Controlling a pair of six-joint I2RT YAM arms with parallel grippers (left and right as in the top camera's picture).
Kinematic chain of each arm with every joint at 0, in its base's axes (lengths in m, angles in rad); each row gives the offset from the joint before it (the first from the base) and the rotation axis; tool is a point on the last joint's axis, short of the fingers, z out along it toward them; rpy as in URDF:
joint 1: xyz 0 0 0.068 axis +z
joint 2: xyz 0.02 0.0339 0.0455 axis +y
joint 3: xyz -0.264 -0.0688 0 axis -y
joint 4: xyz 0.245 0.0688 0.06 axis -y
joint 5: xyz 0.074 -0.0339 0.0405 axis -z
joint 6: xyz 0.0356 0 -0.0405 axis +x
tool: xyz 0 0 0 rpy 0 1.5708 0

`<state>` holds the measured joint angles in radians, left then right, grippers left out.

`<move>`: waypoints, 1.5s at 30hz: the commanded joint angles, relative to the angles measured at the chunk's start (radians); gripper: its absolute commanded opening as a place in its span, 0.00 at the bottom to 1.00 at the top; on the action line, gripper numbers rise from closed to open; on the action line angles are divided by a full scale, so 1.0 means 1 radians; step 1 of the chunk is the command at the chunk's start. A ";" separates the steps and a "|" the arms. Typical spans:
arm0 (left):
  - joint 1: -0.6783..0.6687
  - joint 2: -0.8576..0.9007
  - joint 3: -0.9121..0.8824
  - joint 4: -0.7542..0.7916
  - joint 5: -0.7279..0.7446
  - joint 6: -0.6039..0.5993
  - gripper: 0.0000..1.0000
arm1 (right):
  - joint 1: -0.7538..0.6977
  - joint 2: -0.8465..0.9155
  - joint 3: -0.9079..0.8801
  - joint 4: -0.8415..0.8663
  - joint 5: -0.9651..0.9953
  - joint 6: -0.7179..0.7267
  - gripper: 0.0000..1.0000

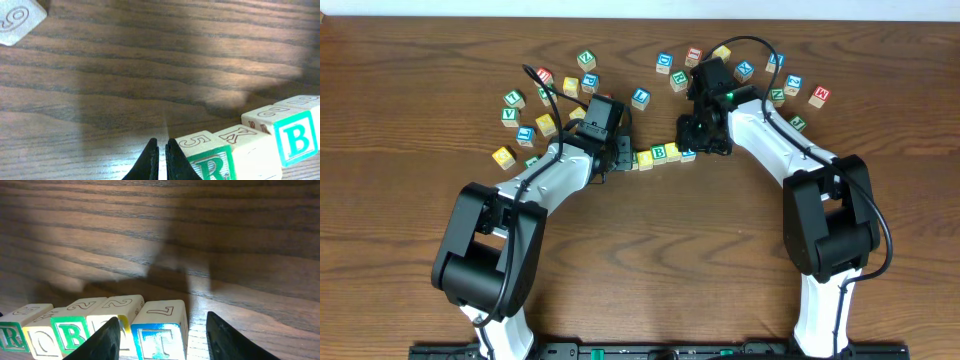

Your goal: Spell out ROBOT

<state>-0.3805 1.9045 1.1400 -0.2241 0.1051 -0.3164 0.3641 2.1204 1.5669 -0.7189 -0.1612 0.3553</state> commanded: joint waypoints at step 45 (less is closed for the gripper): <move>0.004 -0.002 -0.004 0.019 -0.046 -0.063 0.08 | -0.008 -0.024 -0.037 -0.058 0.050 -0.058 0.28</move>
<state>-0.3805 1.9045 1.1400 -0.2050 0.0826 -0.3698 0.3328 2.1197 1.5356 -0.7795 -0.0986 0.3233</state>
